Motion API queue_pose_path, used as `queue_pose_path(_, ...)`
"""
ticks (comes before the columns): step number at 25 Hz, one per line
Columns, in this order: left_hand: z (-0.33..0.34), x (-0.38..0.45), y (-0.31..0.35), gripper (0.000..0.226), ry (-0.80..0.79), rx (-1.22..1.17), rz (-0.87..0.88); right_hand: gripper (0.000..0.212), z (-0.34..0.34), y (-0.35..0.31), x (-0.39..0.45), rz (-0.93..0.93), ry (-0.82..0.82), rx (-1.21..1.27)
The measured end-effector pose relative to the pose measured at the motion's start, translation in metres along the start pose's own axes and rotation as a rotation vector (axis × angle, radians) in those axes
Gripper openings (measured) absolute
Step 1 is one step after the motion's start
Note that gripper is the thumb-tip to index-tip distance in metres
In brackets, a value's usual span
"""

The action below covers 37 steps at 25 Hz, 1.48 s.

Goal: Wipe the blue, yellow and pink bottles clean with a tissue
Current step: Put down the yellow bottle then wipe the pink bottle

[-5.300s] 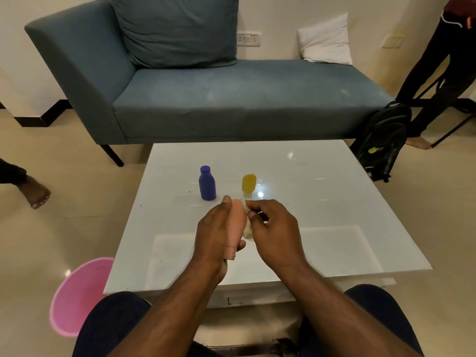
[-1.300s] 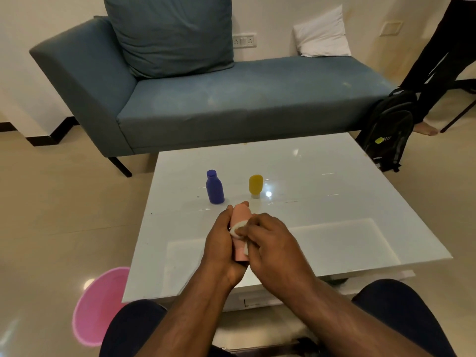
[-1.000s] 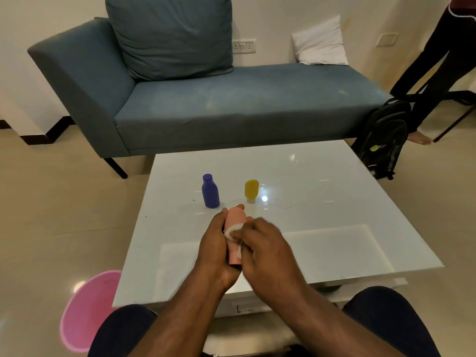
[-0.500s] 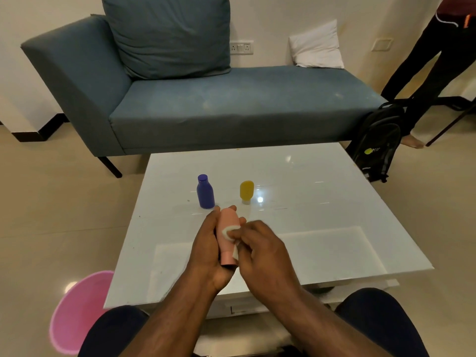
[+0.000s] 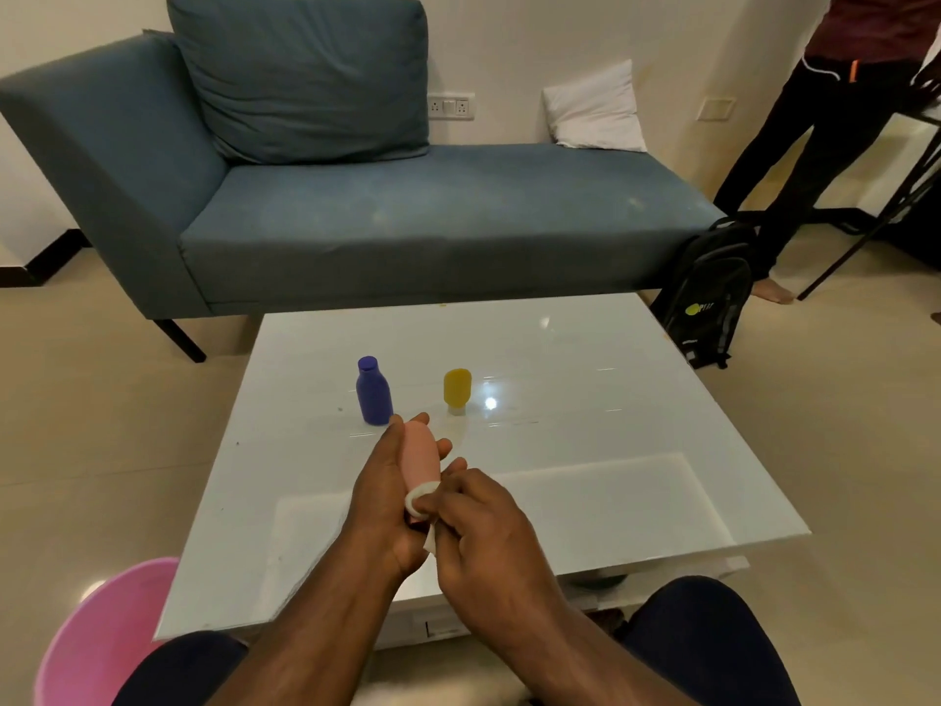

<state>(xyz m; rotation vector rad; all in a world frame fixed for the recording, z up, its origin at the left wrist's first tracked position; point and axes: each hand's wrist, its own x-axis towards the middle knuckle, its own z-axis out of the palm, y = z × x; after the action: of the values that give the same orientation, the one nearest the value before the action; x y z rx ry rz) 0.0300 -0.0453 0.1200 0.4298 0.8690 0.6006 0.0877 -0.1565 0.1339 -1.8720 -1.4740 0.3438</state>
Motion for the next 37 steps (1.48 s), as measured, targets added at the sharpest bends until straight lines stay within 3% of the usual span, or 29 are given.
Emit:
queue_pose_path(8,0.013,0.005,-0.009,0.035,-0.056,-0.079,-0.036,0.019,-0.019,0.014,0.026,0.125,0.063,0.077)
queue_pose_path(13,0.021,0.011,-0.011,0.031,-0.073,0.170,0.107,0.021,-0.028,0.033,0.045,0.374,0.149,0.364)
queue_pose_path(16,0.021,0.020,-0.020,0.045,-0.039,0.298,0.132,0.025,-0.025,0.054,0.050,0.507,0.075,0.475)
queue_pose_path(20,0.025,0.039,-0.031,0.032,0.021,0.397,0.148,0.030,-0.017,0.082,0.058,0.643,0.000,0.656)
queue_pose_path(25,0.027,0.064,-0.038,0.040,0.073,0.459,0.156,0.013,-0.024,0.111,0.073,0.698,0.141,0.743)
queue_pose_path(29,0.029,0.092,-0.037,0.040,0.099,0.464,0.170,0.019,-0.027,0.142,0.091,0.711,0.185,0.643)
queue_pose_path(32,0.035,0.112,-0.040,0.033,0.092,0.503,0.181,0.011,-0.025,0.161,0.105,0.646,0.148,0.527)
queue_pose_path(37,0.049,0.151,-0.050,0.028,0.082,0.600,0.245,0.019,-0.018,0.196,0.125,0.614,0.063,0.347)
